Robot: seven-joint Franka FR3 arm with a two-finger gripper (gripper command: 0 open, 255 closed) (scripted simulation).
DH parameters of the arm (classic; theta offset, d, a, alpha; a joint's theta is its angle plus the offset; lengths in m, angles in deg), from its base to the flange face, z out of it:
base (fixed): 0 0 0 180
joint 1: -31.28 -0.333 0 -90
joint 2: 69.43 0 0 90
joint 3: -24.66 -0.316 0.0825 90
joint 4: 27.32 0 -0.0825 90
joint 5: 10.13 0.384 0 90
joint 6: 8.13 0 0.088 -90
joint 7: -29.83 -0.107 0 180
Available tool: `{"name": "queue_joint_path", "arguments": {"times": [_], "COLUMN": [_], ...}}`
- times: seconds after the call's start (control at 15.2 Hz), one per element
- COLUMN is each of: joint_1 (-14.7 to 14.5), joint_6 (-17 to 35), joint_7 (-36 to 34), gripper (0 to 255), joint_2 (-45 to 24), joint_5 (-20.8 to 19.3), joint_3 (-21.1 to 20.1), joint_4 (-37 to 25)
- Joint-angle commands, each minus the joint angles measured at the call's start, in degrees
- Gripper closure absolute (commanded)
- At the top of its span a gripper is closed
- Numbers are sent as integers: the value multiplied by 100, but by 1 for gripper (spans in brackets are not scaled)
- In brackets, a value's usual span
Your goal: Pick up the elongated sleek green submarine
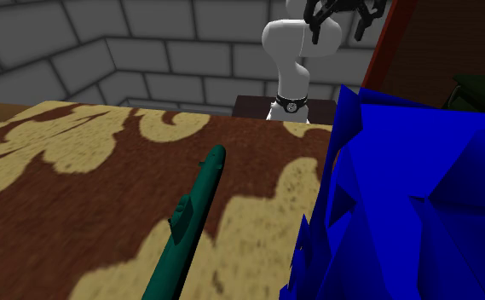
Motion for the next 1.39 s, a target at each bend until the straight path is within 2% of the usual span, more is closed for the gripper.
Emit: {"name": "queue_joint_path", "arguments": {"times": [0.0, 0.66, 1.32], "joint_1": [0, 378, 649], "joint_6": [0, 1338, 2147], "joint_7": [0, 384, 684], "gripper": [0, 0, 0], "joint_2": [0, -1804, -3690], "joint_5": [0, -459, -638], "joint_3": [0, 395, 750], "joint_4": [0, -735, -2111]}}
